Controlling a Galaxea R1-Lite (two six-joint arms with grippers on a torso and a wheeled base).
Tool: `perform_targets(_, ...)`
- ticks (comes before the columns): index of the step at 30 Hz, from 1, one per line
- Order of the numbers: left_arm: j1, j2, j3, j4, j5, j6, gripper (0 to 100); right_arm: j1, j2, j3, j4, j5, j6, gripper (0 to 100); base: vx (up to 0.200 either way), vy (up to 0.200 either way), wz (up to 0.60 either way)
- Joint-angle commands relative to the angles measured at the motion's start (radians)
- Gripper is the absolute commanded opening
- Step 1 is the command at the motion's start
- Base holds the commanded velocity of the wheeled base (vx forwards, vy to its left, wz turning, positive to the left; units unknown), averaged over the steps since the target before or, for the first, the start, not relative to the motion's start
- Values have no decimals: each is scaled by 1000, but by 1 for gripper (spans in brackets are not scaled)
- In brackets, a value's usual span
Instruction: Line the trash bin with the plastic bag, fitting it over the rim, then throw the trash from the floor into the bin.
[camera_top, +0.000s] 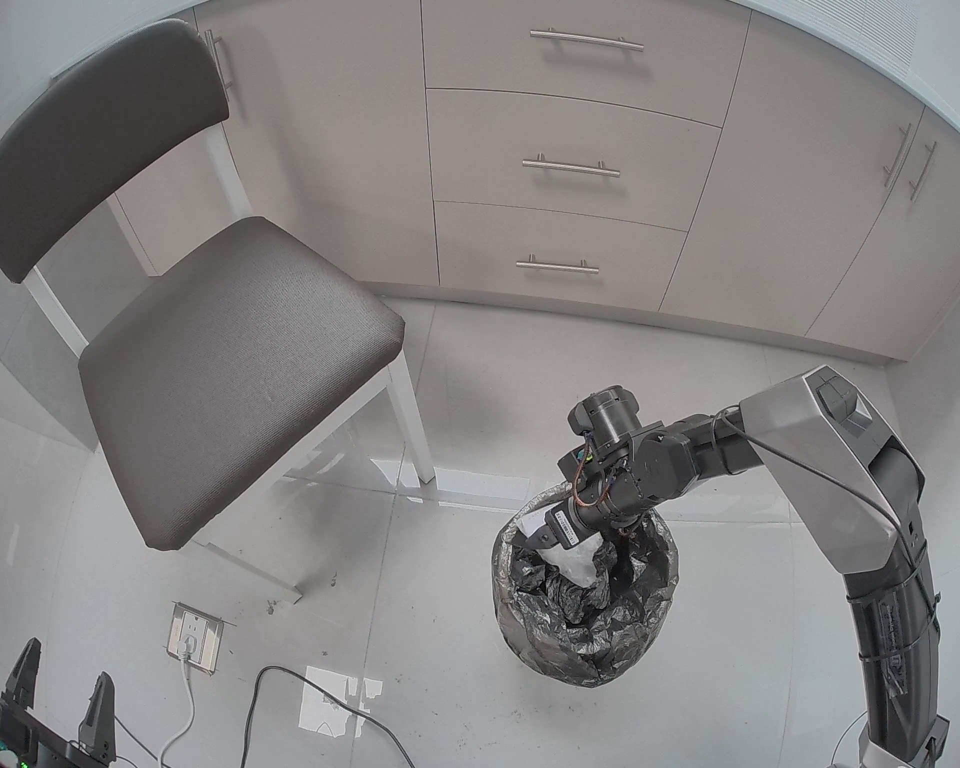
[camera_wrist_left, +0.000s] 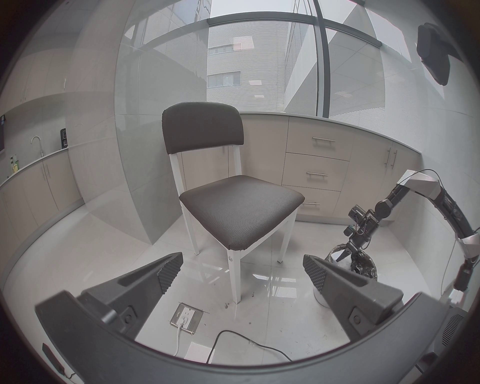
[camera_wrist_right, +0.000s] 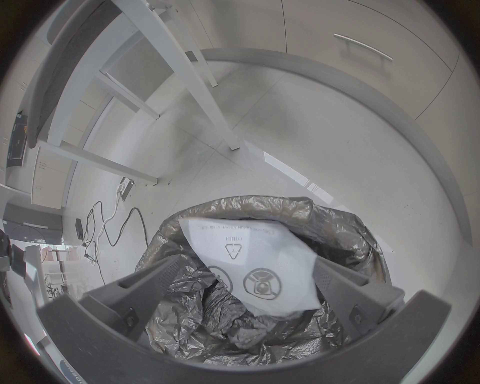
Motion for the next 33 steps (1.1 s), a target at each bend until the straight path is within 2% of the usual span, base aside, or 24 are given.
perform_targets(1, 0, -16, 15, 0, 0, 0, 100, 0, -11, 14, 0, 0, 0, 100, 0, 0, 0)
perform_targets(14, 0, -16, 15, 0, 0, 0, 100, 5, -142, 86, 0, -17, 7, 100, 0, 0, 0)
perform_targets(15, 0, -16, 15, 0, 0, 0, 100, 6, -139, 100, -2, -18, 7, 0, 0, 0, 0)
perform_targets(19, 0, -16, 15, 0, 0, 0, 100, 6, -128, 118, -13, -17, 7, 0, 0, 0, 0)
perform_targets(28, 0, -16, 15, 0, 0, 0, 100, 2, -64, 138, -163, -54, 11, 0, 0, 0, 0)
perform_targets(33, 0, -16, 15, 0, 0, 0, 100, 3, -30, 136, -201, -57, 12, 0, 0, 0, 0)
